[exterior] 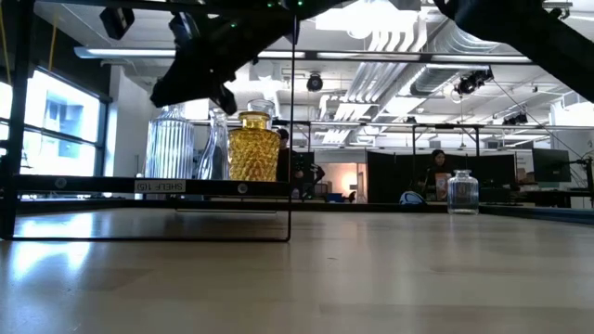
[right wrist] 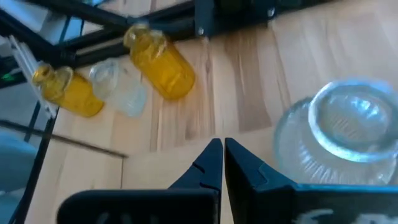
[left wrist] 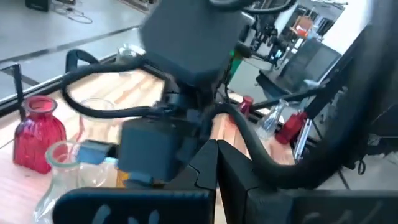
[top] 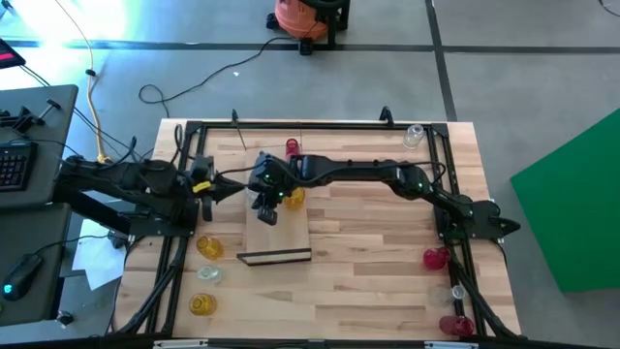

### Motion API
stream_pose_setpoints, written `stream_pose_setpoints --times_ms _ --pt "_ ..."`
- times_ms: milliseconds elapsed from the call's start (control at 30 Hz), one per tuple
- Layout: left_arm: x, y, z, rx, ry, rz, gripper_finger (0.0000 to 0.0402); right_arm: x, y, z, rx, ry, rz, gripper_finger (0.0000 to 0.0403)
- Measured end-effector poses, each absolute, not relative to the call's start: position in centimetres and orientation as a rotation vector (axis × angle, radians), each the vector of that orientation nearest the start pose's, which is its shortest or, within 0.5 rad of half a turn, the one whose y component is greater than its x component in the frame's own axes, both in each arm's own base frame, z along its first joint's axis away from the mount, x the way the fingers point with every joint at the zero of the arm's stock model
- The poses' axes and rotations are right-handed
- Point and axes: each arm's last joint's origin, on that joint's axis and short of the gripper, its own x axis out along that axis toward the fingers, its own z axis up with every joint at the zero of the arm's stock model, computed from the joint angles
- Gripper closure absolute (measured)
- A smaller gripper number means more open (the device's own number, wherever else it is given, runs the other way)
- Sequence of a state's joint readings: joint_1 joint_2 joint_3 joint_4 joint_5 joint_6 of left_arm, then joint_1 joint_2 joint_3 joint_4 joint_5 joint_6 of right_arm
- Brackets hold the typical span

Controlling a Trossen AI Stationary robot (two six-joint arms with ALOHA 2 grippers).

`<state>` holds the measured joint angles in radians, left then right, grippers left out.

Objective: Sort vases onto shelf
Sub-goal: Put the transparent vase on the shelf aligned with the other transparent vase

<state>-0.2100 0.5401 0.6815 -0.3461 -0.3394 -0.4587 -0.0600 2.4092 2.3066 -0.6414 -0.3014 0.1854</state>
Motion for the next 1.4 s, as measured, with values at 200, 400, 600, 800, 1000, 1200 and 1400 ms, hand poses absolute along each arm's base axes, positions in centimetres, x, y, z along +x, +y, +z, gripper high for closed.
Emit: stream_pose_setpoints --times_ms 200,400,600,800,1000,1200,1400 --pt "11.1 -1.3 31.8 -0.412 0.116 0.185 0.0401 53.7 -2.6 25.1 0.302 0.742 0.149 0.0403" --pt "10.8 -1.2 32.0 -0.416 0.099 0.195 0.0401 53.6 -4.2 25.1 0.287 0.732 0.081 0.0403" --pt "10.8 -1.2 31.9 -0.415 0.100 0.198 0.0401 53.6 -5.0 25.2 0.292 0.720 0.068 0.0403" --pt "10.8 -1.2 31.9 -0.406 0.102 0.198 0.0401 53.7 -4.1 25.2 0.329 0.724 0.088 0.0403" --pt "10.8 -1.2 31.7 -0.421 0.125 0.195 0.0401 53.8 -1.4 25.2 0.352 0.739 0.084 0.0403" --pt "10.4 -1.5 30.2 -0.473 0.305 0.132 0.0401 53.0 -0.5 26.9 0.286 0.759 -0.045 0.0403" --pt "10.5 -1.8 29.5 -0.510 0.409 0.062 0.0401 51.5 -1.0 29.8 0.215 0.712 -0.235 0.0403"
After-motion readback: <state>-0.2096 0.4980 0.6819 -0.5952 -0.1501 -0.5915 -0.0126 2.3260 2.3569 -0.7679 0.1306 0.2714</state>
